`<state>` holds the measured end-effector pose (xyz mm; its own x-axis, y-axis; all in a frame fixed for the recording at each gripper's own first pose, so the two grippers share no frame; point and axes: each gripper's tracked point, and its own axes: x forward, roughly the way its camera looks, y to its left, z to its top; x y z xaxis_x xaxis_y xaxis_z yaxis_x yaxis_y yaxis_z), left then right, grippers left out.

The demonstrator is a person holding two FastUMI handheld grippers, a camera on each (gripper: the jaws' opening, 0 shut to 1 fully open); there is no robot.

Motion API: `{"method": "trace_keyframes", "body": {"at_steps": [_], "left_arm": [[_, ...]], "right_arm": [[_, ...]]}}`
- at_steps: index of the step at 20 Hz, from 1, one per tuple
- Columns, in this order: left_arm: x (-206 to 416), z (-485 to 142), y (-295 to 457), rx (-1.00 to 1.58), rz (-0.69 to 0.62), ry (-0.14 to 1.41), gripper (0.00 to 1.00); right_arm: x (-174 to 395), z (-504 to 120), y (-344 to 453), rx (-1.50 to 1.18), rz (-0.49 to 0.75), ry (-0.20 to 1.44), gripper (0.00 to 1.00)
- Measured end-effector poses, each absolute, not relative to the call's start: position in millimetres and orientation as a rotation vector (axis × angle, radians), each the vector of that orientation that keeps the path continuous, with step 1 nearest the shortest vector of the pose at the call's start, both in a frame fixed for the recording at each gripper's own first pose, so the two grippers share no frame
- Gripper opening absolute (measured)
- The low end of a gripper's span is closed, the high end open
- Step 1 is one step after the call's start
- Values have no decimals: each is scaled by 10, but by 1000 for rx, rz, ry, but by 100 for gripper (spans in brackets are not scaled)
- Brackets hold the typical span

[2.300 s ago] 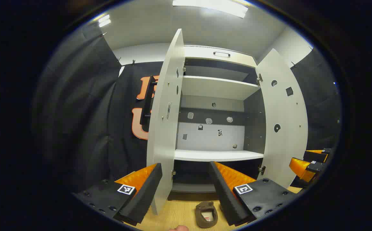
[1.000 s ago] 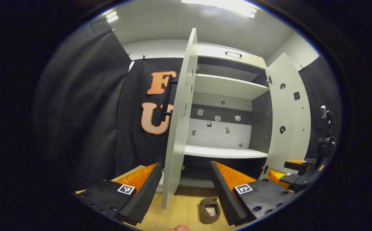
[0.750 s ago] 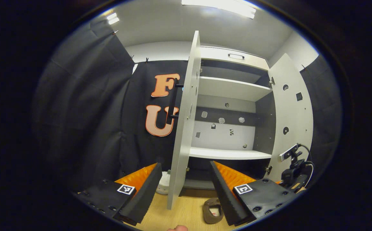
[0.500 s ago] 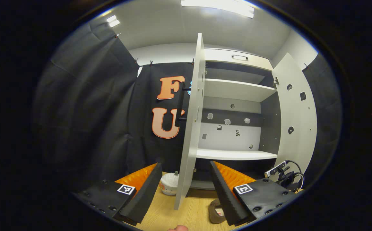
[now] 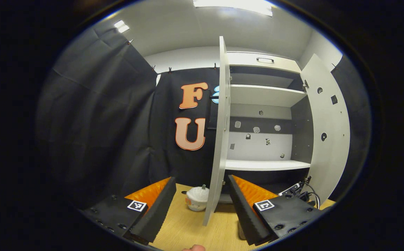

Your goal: Grab one shoe with the right hand and put it into the shoe cabinet, grab the other shoe with the left hand and put it into the shoe cabinet; then close the right door with the right hand and the left door with the left hand.

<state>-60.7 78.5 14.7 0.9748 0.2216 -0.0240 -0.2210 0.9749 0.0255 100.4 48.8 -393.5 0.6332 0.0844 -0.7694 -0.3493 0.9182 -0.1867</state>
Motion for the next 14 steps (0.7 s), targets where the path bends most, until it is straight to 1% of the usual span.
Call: {"method": "trace_keyframes", "body": {"at_steps": [1,2,3,5,7,8,10,13,14], "left_arm": [[-599,155,781,27,223,25,96],[-603,162,777,32,220,21,96],[-594,177,765,36,217,18,96],[-578,185,737,39,206,14,96],[-553,170,707,42,198,16,96],[-543,181,676,42,189,13,96],[-519,168,616,39,170,9,96],[-485,86,513,35,133,16,97],[-467,66,480,34,120,19,94]], "right_arm": [[966,-3986,486,-332,264,861,40],[961,-3942,503,-330,273,838,34],[990,-3969,436,-363,246,829,23],[966,-3910,437,-369,232,813,5],[899,-3796,490,-360,246,780,4],[899,-3667,500,-367,246,739,4],[861,-3362,417,-417,209,667,4],[717,-2679,480,-353,200,564,3],[692,-2424,507,-328,198,526,4]]}}
